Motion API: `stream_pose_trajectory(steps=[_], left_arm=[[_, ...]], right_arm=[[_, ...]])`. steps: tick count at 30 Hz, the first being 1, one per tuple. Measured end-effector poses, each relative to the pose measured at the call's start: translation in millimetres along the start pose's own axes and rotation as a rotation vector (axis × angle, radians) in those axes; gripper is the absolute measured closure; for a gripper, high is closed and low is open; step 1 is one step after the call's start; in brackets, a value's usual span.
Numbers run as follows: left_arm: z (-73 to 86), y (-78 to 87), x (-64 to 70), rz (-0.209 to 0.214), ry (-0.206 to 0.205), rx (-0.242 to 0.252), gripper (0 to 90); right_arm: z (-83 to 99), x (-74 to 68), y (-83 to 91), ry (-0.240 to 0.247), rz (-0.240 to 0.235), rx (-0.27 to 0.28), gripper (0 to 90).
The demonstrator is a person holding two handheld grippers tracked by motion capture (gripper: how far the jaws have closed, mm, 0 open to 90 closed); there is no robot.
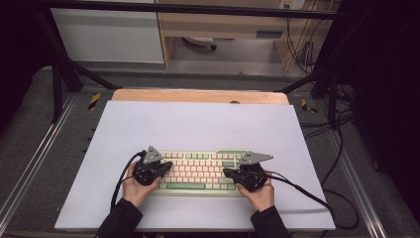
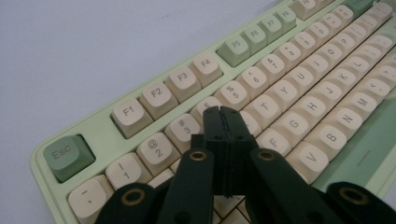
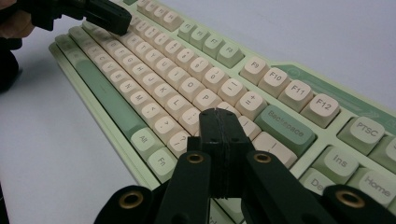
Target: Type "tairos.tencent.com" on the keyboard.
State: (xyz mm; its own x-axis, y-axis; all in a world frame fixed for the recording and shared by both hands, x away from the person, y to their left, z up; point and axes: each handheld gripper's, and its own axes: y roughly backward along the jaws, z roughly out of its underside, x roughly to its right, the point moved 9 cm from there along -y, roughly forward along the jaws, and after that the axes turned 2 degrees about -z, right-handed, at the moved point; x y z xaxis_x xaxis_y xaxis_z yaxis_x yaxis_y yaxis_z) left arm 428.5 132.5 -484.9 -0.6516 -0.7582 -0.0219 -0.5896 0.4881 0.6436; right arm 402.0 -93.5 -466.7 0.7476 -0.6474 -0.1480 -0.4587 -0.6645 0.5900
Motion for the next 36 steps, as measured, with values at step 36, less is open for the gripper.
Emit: stream_pose_trajectory(steps=[36], left_arm=[[4.5,25.1,6.1,0.047,-0.013,0.029,89.8]], right_arm=[[-4.8,-15.1,-10.9,0.004,-0.047,-0.001,90.0]])
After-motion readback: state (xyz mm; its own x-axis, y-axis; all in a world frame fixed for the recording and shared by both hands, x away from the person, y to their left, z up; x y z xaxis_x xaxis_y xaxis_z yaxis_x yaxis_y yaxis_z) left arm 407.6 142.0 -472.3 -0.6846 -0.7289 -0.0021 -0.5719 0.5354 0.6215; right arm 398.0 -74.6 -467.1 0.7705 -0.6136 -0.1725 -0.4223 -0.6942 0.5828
